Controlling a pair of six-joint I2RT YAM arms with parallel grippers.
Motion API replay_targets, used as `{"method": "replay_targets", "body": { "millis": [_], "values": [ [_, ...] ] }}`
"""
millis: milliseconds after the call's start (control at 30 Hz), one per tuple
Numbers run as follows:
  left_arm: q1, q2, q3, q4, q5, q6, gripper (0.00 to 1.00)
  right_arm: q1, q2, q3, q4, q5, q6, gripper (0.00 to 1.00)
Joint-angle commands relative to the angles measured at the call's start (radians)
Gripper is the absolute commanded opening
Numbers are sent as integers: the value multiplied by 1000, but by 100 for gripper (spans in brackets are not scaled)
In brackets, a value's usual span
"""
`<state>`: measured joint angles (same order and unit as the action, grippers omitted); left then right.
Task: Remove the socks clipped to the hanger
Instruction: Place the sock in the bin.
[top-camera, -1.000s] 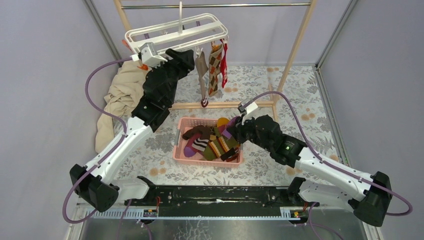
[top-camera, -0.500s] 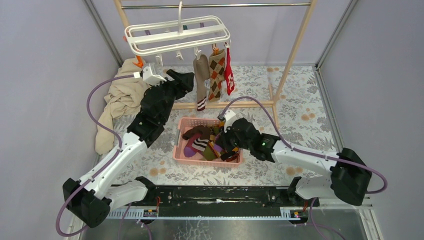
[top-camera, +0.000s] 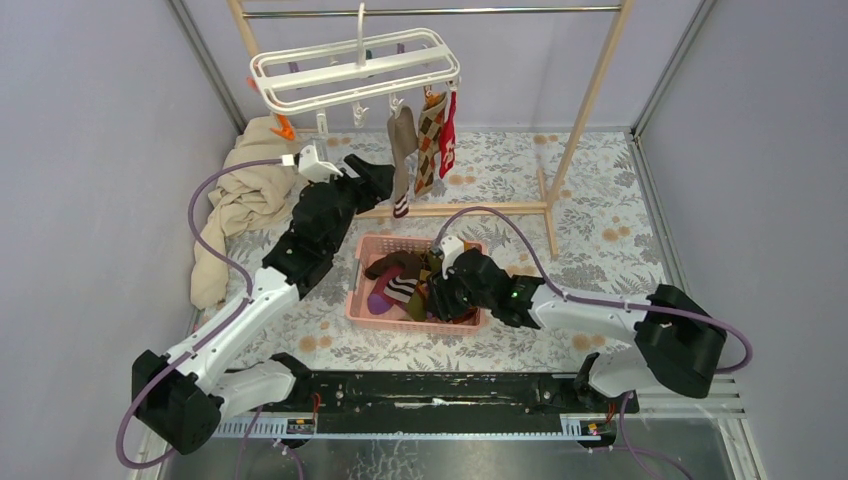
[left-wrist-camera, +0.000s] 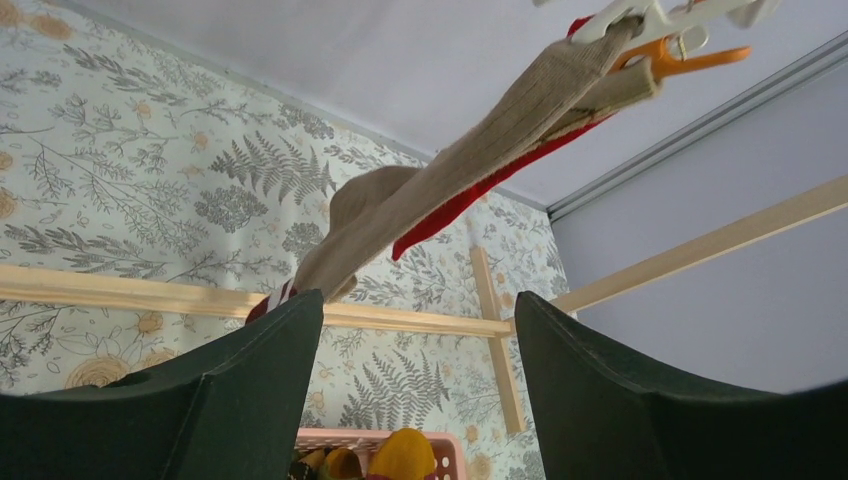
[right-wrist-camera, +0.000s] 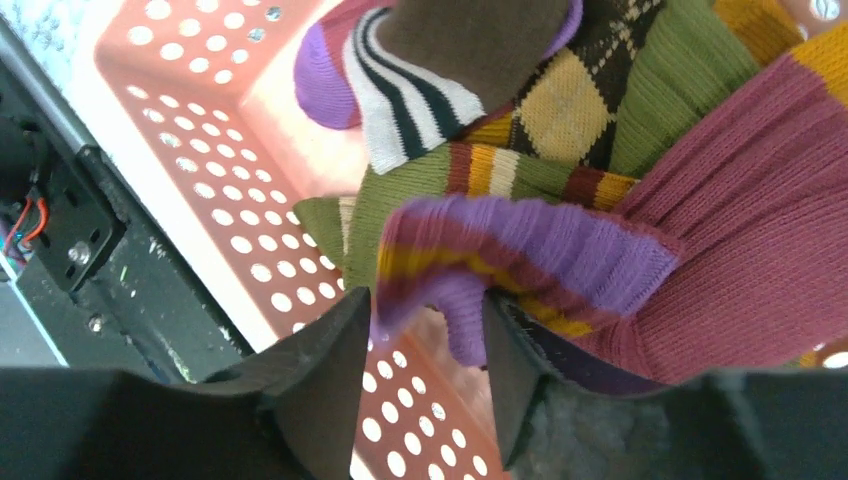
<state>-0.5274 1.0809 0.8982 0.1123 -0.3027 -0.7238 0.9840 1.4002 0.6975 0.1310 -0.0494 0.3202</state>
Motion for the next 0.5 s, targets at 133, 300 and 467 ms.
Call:
{"method": "replay_targets", "body": {
  "millis": [133, 300, 467],
  "values": [
    [5, 43, -1, 39, 12, 35, 79, 19, -205, 73, -96, 11, -11, 68],
    [4, 76, 26, 31, 11, 64, 80, 18, -315, 99, -116, 12, 5, 81],
    [3, 134, 71, 24, 21, 95, 81, 19, -375, 105, -150, 78, 20, 84]
  ]
}}
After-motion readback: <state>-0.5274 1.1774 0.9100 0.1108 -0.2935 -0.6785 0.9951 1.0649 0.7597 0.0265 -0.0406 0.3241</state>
